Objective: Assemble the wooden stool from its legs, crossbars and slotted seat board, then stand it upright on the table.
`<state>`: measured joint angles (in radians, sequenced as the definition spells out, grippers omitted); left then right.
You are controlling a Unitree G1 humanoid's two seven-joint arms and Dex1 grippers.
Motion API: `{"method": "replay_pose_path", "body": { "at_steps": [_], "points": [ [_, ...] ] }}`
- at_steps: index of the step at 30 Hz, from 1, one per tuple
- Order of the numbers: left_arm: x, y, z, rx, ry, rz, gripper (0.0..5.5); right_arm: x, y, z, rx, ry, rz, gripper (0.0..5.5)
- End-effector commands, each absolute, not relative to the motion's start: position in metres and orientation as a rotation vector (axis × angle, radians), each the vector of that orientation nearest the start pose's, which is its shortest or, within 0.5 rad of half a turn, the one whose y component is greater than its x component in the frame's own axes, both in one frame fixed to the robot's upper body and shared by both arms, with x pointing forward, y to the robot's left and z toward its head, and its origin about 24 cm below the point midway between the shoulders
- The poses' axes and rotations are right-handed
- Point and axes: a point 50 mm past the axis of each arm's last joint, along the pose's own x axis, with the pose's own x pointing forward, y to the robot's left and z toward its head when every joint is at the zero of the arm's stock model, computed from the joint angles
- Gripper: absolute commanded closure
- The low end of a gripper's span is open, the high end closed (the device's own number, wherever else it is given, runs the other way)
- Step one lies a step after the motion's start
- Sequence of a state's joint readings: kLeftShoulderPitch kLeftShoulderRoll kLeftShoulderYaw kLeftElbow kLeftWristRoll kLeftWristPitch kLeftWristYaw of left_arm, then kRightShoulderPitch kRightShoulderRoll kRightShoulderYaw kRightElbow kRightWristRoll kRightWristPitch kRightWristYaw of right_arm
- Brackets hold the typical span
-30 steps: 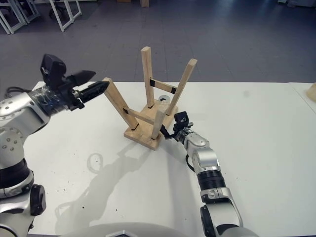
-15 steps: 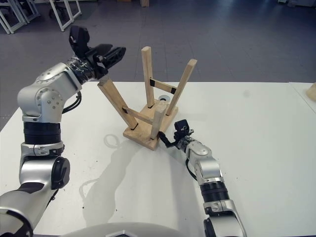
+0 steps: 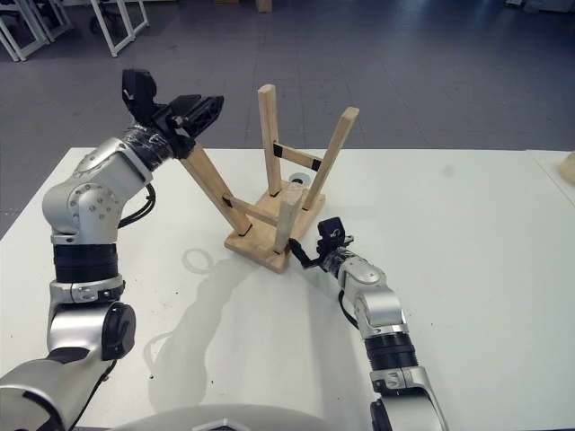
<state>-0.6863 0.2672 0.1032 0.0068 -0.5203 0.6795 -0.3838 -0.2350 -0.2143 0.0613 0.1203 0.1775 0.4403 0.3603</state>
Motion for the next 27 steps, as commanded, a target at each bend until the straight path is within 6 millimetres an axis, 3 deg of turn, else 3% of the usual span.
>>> {"method": "replay_pose_path", "body": {
  "at_steps": [1, 3, 6, 11, 14, 17, 21, 24, 25, 27],
  "points": [
    [0.321, 0.126, 0.117, -0.195, 0.294, -0.620, 2.39, 0.289, -0.147, 0.043, -0.003, 0.336, 0.442, 0.57],
    [0.326, 0.135, 0.129, -0.185, 0.247, -0.596, 2.39, 0.287, -0.145, 0.042, 0.000, 0.341, 0.447, 0.57],
    [0.332, 0.157, 0.180, -0.213, 0.080, -0.603, 2.39, 0.285, -0.143, 0.039, 0.003, 0.348, 0.451, 0.57],
    [0.319, 0.194, 0.271, -0.292, -0.197, -0.677, 2.39, 0.291, -0.154, 0.045, -0.018, 0.335, 0.432, 0.57],
    [0.309, 0.217, 0.298, -0.329, -0.292, -0.635, 2.39, 0.301, -0.163, 0.056, -0.040, 0.304, 0.417, 0.57],
    [0.311, 0.237, 0.276, -0.312, -0.214, -0.497, 2.39, 0.309, -0.164, 0.065, -0.060, 0.281, 0.431, 0.57],
    [0.308, 0.268, 0.212, -0.158, 0.031, -0.206, 2.39, 0.311, -0.150, 0.085, -0.107, 0.229, 0.509, 0.57],
    [0.297, 0.291, 0.186, -0.035, 0.146, -0.027, 2.39, 0.291, -0.107, 0.120, -0.092, 0.150, 0.715, 0.57],
    [0.295, 0.296, 0.185, -0.022, 0.153, 0.001, 2.39, 0.283, -0.087, 0.141, -0.065, 0.094, 0.805, 0.57],
    [0.296, 0.299, 0.188, -0.013, 0.150, 0.013, 2.39, 0.277, -0.067, 0.177, -0.044, -0.001, 0.885, 0.57]
  ]
}}
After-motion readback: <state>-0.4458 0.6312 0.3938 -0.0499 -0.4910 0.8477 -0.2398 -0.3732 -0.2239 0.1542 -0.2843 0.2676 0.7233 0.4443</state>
